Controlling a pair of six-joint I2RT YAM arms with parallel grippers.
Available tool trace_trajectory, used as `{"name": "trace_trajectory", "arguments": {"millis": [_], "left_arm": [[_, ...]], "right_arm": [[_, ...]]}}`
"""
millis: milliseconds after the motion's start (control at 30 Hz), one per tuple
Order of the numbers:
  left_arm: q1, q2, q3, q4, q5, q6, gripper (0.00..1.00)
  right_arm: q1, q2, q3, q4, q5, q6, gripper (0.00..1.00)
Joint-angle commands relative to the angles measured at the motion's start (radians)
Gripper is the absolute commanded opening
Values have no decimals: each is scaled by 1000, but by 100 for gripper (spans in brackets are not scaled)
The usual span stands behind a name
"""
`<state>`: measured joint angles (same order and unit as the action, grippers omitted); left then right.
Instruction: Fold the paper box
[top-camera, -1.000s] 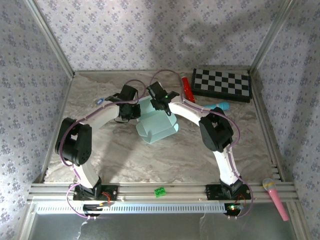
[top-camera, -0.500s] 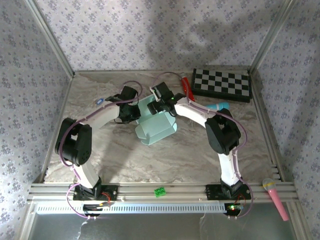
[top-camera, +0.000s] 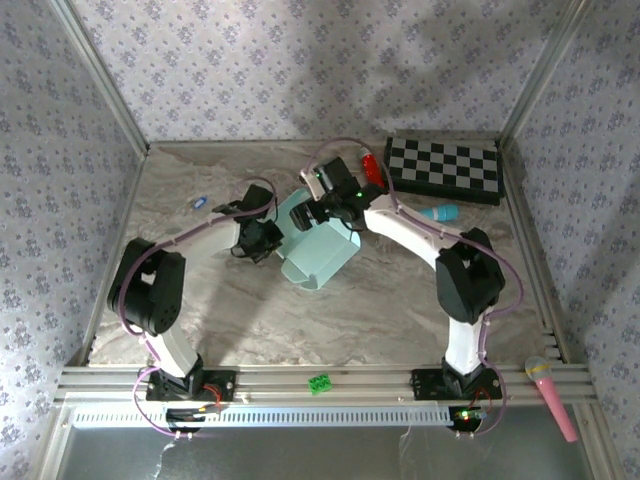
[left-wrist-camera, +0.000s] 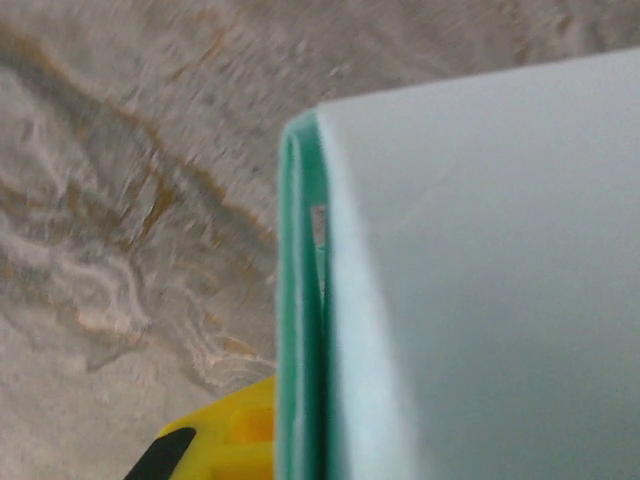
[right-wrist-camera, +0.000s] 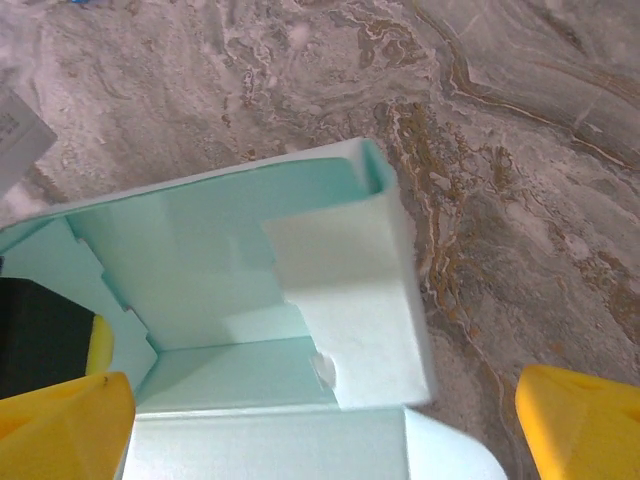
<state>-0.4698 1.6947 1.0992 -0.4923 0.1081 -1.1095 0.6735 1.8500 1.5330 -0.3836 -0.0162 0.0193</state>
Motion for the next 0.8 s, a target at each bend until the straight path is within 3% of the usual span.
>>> {"name": "trace_trajectory", "arguments": {"millis": [0,333,400,767], "left_arm": [[-16,-74,-42,30,70,-217,0],[-64,-207,-214,120,169,-633,0],[-86,-233,-234,122,169,-710,6],[-144,-234,-308,217,184,-884,15]], "right_arm": [[-21,-90,-28,-80,-4,32,100],[-101,-232,-127,-112,44,90,100],[-114,-249,-146,-106,48,93,100],[-150,-275,-194,-93,41,111,100]]}}
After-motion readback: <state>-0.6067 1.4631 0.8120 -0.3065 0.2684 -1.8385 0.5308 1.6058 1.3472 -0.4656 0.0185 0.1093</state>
